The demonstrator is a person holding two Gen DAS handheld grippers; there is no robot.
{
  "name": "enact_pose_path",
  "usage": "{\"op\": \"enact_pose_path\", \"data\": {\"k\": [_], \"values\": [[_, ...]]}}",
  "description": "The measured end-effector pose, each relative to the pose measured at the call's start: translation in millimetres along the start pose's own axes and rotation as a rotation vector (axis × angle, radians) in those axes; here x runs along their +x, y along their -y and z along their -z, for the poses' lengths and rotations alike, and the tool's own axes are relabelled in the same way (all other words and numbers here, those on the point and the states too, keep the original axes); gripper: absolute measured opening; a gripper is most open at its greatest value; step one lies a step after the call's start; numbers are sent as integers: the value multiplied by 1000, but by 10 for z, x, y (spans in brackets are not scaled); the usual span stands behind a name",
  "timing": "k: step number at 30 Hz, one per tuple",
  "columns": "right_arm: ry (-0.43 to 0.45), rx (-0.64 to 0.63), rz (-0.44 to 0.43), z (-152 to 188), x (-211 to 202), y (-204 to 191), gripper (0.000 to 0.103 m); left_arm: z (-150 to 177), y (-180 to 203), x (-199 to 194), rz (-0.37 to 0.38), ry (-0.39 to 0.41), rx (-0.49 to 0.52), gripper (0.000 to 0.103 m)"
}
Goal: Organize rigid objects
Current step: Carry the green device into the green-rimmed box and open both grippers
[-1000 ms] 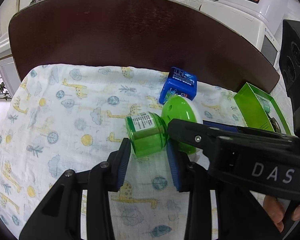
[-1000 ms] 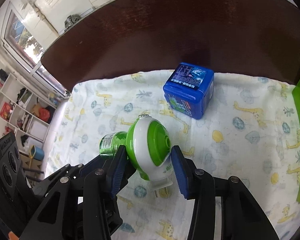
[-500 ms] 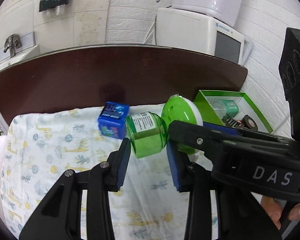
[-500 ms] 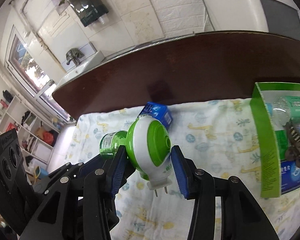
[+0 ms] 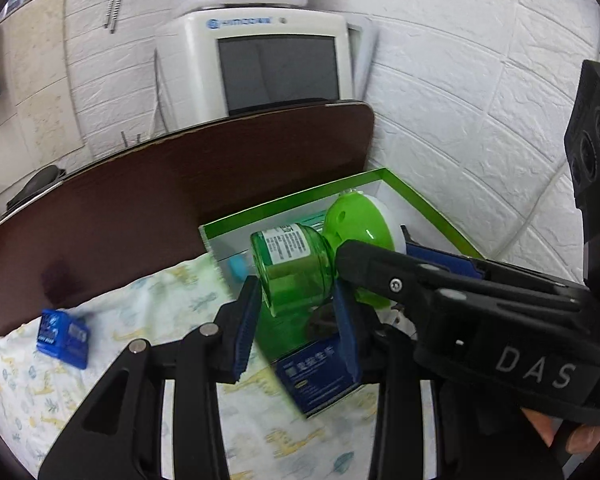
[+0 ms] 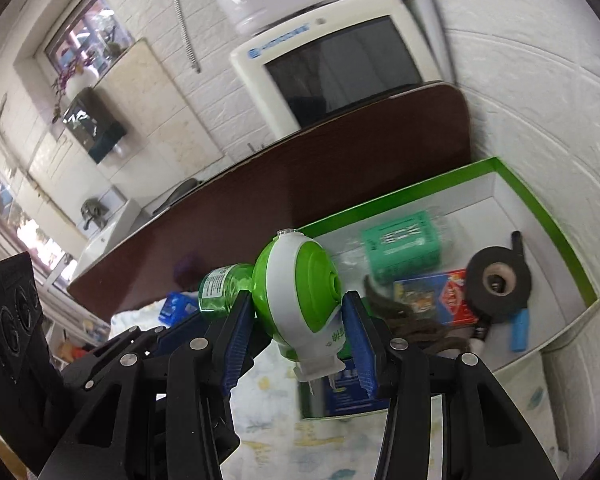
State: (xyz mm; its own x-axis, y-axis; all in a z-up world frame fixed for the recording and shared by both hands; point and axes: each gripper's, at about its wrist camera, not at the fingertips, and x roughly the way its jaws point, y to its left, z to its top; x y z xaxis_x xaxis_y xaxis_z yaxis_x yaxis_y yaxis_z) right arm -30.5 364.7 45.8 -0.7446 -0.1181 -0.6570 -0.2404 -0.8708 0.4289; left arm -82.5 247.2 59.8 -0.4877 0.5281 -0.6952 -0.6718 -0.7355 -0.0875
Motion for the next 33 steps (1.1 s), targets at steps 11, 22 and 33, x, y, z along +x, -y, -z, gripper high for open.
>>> {"op": "enact_pose_path", "data": {"k": [11,22,33], "values": [[83,205,143,-250,-47,1159,48,-409,734,914,84,-96,130,34],[90,248,182,-306,224,1376,48,-433,684,1178,92,-135,109,33],[121,279,174,-239,-9,1327,48,-331,380,813,56,-93,63,37]]}}
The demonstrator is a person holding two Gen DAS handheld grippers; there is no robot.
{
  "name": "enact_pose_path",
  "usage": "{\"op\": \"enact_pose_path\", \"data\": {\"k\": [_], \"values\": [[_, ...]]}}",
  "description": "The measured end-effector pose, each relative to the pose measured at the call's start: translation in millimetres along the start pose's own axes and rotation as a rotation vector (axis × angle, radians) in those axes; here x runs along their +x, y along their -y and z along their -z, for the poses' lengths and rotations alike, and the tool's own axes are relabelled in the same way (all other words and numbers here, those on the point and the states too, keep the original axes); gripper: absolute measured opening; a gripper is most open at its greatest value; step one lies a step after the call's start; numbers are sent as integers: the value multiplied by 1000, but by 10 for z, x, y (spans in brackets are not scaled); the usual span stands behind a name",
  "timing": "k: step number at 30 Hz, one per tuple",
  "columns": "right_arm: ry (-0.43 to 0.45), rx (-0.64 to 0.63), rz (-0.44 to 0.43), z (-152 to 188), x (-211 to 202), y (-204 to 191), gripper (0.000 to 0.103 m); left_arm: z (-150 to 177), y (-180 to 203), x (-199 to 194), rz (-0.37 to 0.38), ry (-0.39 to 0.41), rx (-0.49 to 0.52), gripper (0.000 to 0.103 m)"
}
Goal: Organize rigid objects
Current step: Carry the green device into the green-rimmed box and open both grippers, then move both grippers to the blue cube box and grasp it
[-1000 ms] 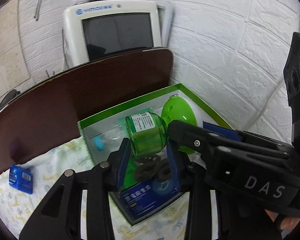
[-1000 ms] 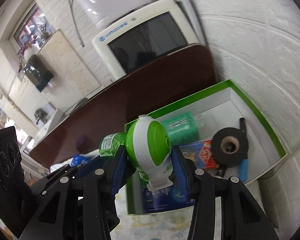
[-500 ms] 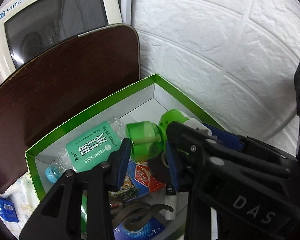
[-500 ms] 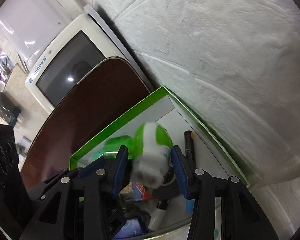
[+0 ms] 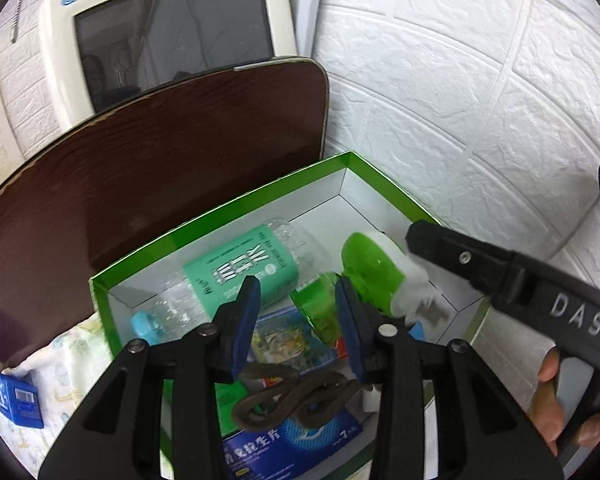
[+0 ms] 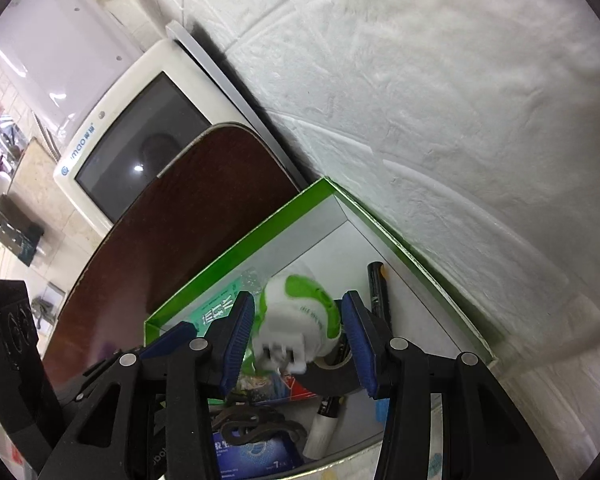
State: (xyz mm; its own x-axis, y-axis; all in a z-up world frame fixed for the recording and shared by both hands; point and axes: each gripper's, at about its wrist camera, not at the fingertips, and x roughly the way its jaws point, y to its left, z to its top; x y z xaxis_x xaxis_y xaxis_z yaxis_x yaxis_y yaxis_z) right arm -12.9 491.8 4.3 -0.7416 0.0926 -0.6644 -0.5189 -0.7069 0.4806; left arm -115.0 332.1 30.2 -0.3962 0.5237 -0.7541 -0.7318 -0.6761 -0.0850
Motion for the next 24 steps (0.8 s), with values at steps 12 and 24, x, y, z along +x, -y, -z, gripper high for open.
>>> {"op": "enact_pose_path", "data": {"k": [12,24], "values": [[-11,-60,-37,232,-213,-415,48,403,-567,-666,-91,86,-118,46],[-137,-299,-193,862,-52,-1581,48,1301,-1956,-1422,-296,141,-424,60]]}}
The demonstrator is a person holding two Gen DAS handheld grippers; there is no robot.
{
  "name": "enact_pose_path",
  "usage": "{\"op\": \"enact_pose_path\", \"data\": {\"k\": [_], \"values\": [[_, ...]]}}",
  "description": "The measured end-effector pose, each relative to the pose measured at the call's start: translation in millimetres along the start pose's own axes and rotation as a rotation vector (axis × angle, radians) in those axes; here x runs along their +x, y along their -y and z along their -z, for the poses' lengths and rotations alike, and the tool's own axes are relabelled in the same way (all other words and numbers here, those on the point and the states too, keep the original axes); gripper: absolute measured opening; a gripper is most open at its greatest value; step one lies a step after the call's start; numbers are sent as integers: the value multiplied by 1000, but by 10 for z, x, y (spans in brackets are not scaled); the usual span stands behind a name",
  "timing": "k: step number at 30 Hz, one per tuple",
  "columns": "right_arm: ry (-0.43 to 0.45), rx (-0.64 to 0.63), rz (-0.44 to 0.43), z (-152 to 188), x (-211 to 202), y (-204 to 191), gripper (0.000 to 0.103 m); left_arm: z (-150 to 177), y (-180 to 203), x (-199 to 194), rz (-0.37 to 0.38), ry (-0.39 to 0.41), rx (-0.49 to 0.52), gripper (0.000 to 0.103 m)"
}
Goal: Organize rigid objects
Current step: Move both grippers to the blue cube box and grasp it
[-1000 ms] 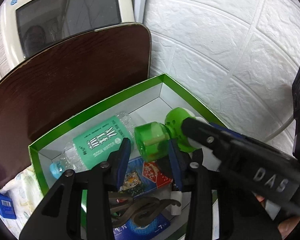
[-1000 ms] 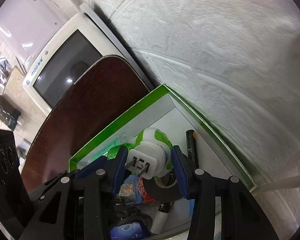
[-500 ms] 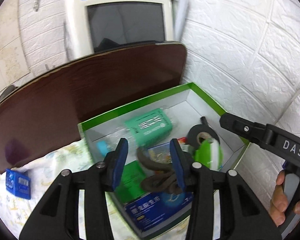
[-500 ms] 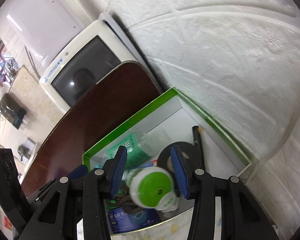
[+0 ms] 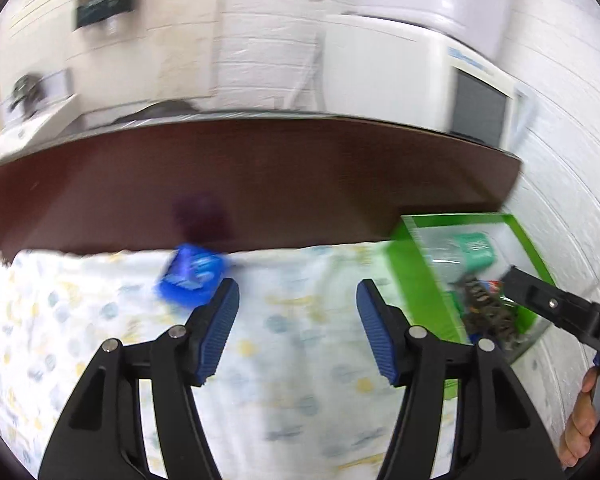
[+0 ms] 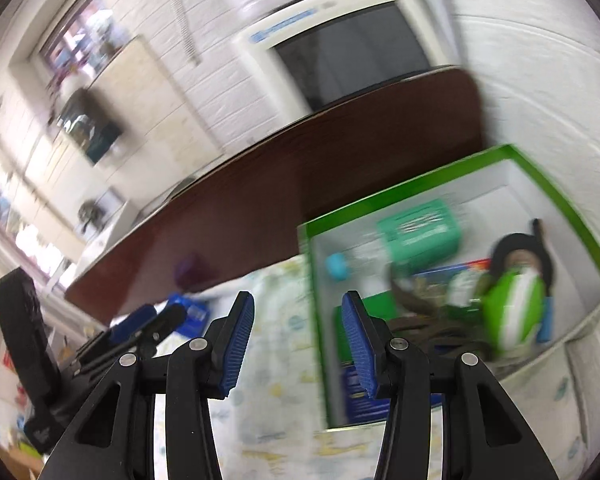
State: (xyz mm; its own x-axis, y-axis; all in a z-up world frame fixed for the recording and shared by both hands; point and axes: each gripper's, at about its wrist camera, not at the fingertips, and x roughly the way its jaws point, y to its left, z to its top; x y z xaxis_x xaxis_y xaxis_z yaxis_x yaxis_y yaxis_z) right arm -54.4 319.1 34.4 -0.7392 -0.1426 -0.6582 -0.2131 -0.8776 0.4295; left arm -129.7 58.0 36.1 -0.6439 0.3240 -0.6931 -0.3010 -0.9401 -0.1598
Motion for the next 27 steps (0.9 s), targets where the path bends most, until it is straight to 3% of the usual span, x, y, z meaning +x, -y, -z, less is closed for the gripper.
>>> {"op": "enact_pose_path", "data": {"k": [3,7,9,10,13,27], "values": [[-43,-83,-44,74,212,-344,48,138,-401,59,-41,-33,-77,60],[-109,-156,-97,155,568,-750,48,343,-671,218,-23,-83,-125,58],[-140,-175,-128,170,783,-926,48,410,-709,283,-15,-90,-121,52],[-160,-184,-142,167,900,-1001,48,430,-713,323,-7,-95,-114,43],[-212,-213,-189,177,1214,-1195,48,447,-754,429,18,-104,-122,41],[-302,-227,-168,96,2048,-1489,53,323,-873,910,42,-150,-140,42]]}}
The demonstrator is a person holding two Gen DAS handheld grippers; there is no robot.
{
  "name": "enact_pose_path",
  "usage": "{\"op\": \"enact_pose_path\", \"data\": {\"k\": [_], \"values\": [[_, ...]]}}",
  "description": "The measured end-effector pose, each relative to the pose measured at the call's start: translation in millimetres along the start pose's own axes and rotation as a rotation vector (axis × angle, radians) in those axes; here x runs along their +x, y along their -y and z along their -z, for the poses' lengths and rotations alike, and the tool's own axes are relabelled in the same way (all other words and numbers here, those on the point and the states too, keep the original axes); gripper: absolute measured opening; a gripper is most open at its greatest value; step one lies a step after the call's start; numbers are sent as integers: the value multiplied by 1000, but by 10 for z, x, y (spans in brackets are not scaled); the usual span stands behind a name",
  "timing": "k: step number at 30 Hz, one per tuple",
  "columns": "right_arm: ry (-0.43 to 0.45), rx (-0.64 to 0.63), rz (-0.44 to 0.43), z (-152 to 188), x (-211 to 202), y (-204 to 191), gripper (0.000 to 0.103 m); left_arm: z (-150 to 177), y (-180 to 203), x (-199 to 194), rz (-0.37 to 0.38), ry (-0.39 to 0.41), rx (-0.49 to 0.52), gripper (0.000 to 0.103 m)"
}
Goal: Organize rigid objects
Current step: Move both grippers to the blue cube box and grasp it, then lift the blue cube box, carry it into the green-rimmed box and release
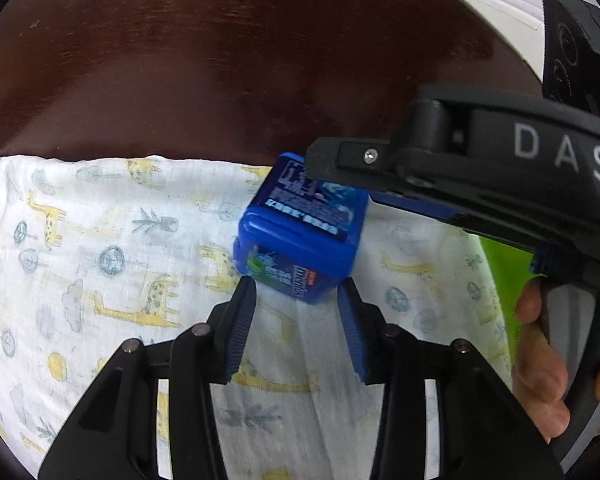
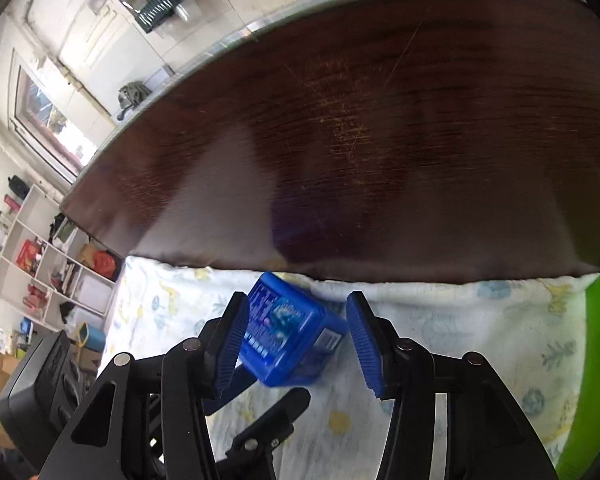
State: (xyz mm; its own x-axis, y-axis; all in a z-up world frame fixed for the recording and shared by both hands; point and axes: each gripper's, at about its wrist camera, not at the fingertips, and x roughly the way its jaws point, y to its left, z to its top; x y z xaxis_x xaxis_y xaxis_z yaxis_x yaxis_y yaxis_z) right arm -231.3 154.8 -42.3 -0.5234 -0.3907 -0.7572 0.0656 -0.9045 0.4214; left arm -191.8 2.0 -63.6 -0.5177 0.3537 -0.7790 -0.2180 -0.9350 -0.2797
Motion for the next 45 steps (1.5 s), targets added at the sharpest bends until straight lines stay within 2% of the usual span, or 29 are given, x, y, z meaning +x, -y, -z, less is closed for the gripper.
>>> {"op": "enact_pose_path", "data": {"k": [4,8,9,11,13,15,17,20,21,22,25,32,37,45], "values": [[-47,15,-49,18,120,48,53,9,-192,-21,-12,-12,-29,42],[-101,12,-110,154,116,40,52,30,-434,-185,-97,28,-37,39],[-110,7,-128,205,91,22,52,30,-474,-224,-99,35,-37,39],[-109,-23,-153,262,30,-28,52,30,-488,-276,-72,42,-25,39],[-67,-34,-114,272,-57,-50,52,21,-429,-307,-43,56,10,39],[-50,-10,-109,257,-84,-36,52,12,-314,-283,-12,54,64,39],[-69,27,-122,177,-24,-8,53,2,-220,-212,18,43,99,39],[-99,13,-131,176,78,-110,52,-48,-155,-73,-8,32,120,39],[-120,12,-126,185,130,-139,52,-71,-149,-47,-16,35,128,42],[-132,14,-95,195,171,-160,50,-91,-151,-36,-11,35,131,42],[-108,-7,-49,199,165,-260,50,-110,-163,-67,14,33,127,42],[-72,-53,-8,280,-39,-422,50,-59,33,-354,-27,90,182,42],[-61,-30,-36,347,-172,-437,50,-44,192,-549,-11,106,210,42],[48,-53,-21,431,-707,-460,50,-33,492,-921,15,168,297,42]]}}
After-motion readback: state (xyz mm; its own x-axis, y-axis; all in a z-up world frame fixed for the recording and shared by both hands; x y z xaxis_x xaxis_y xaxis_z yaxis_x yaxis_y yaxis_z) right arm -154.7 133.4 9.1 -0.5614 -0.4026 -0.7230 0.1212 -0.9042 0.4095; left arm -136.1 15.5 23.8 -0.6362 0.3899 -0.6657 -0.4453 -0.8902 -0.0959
